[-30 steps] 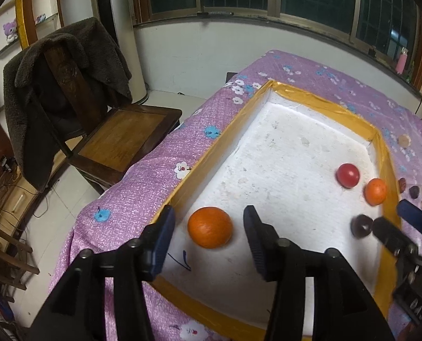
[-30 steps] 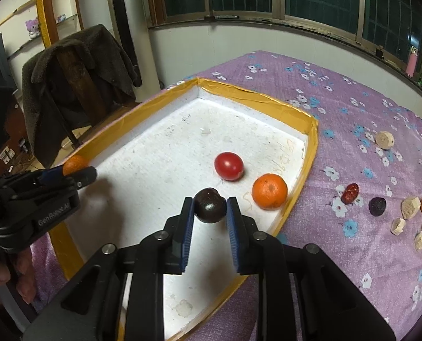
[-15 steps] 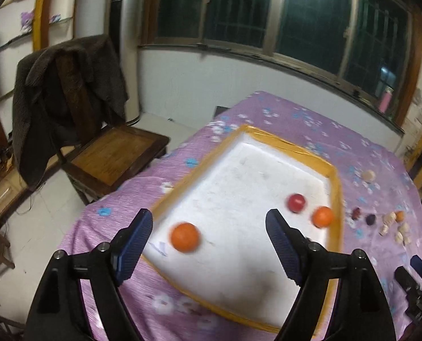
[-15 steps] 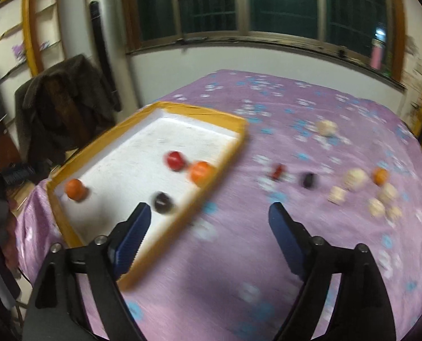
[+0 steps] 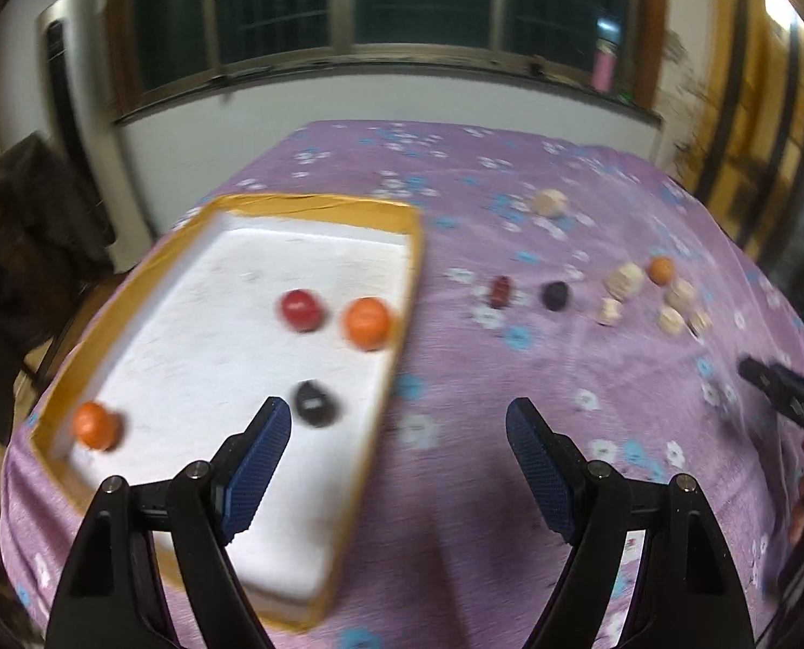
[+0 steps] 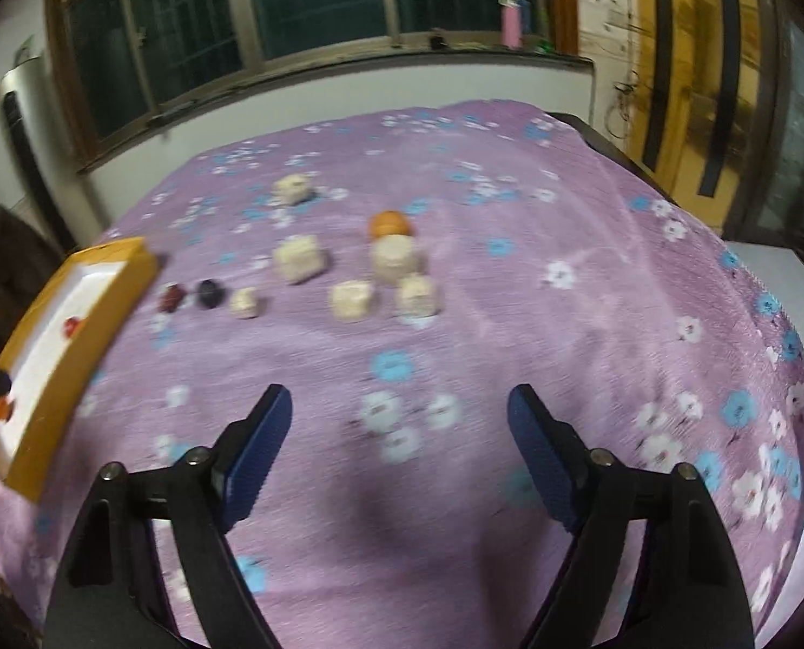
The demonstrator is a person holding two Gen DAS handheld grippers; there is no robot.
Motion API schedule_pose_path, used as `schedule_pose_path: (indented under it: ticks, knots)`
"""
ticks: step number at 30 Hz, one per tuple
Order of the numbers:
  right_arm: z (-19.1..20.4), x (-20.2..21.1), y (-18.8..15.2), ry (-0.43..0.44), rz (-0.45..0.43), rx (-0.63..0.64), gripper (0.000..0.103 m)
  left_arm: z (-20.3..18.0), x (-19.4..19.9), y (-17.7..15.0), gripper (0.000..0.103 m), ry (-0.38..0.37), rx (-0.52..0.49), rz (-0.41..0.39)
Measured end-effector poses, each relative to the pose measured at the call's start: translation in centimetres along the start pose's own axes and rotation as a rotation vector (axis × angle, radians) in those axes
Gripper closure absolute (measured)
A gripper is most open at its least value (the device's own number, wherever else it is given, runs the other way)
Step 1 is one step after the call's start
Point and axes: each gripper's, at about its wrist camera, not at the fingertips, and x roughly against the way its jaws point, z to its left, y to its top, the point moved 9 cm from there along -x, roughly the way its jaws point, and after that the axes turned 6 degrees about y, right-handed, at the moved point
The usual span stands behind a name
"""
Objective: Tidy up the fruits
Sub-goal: 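Grasp a cream chunk with the right tool while the left tool grasps a small cream piece, then carry both cream pieces toward the white tray with both tools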
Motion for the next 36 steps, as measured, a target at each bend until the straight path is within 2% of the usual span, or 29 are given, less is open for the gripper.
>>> schedule_pose_path:
  ticks: [4,6,14,16,17,19,26,28,29,30,31,32,36]
  knots:
    - [-1.3,-2.6,1.2,-0.019,0.036,0.007,0.035,-2.8,-1.1,0.3,0.021,-0.013,-0.06,0.011]
    - [-1.5,-4.1,1.9,-0.023,0.053,0.013,0.043,-3.9,-1.7,0.6,0.021,-0.023,-0.076,0.017]
    - [-1.8,-8.0,4.0,-0.031,0.1,0.042,0.053,-9.0,-4.6,2.3,0.021,-0.088,-0.105,0.047]
    - [-1.8,-8.9,4.0,-0.035,0.117,0.052,0.06,-10.3,-5.4,2.9,0.021,-0.099,-0.103,0.053]
    - [-1.8,-9.3,3.8,-0.029,0.131,0.052,0.068,-11.0,-5.8,3.2,0.021,-0.102,-0.104,0.054]
    - [-1.8,-9.4,3.7,-0.022,0.129,0.058,0.078,-12.5,-6.4,3.8,0.021,-0.116,-0.11,0.046]
    - [-1.7,-7.4,3.7,0.006,0.087,0.043,0.077,-16.0,-8.8,4.3,0.023,-0.117,-0.148,0.056]
    - [-1.6,-6.9,3.4,0.016,0.081,0.045,0.077,-16.3,-9.5,4.4,0.037,-0.116,-0.145,0.056]
    - [-1.6,-6.6,3.3,0.019,0.076,0.045,0.077,-16.3,-9.9,4.3,0.047,-0.104,-0.153,0.062]
    - [-1.7,-6.3,3.2,0.023,0.069,0.044,0.077,-16.2,-9.9,4.5,0.063,-0.083,-0.162,0.045]
    - [-1.7,-6.1,3.2,0.028,0.064,0.04,0.077,-16.2,-9.8,4.5,0.074,-0.075,-0.172,0.034]
    - [-1.7,-5.9,3.1,0.033,0.06,0.037,0.077,-16.3,-9.8,4.4,0.089,-0.095,-0.179,0.049]
    - [-1.7,-5.1,3.1,0.046,0.045,0.03,0.077,-15.8,-9.2,3.4,0.089,-0.118,-0.198,0.054]
